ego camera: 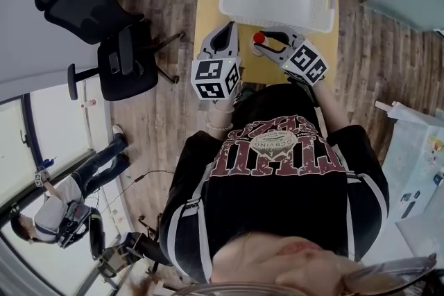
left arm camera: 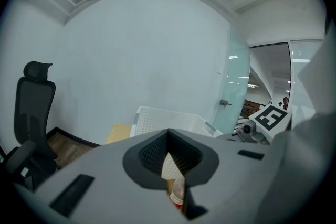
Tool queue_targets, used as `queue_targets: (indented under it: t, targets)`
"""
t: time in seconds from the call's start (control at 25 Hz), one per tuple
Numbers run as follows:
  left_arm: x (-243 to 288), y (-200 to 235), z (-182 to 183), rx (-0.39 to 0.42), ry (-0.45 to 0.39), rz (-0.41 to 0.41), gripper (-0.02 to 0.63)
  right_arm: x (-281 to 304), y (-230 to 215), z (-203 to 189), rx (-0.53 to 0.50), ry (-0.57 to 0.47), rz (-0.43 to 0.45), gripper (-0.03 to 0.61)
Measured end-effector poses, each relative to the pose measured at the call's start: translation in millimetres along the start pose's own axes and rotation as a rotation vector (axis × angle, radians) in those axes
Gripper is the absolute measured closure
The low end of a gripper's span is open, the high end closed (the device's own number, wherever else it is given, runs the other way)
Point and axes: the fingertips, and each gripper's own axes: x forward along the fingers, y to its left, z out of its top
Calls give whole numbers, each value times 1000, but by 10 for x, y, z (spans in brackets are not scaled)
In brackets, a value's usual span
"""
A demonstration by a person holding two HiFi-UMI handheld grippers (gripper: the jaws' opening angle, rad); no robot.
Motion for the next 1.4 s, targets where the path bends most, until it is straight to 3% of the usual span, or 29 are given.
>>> queue_targets:
  t: [0.8, 1.4]
  targets:
    - [-23, -11, -36, 1, 6, -14, 574, 29, 72, -259, -19, -13, 22, 425]
    - [46, -109, -58, 9, 13, -44, 574, -57, 99, -340, -72, 26, 88, 425]
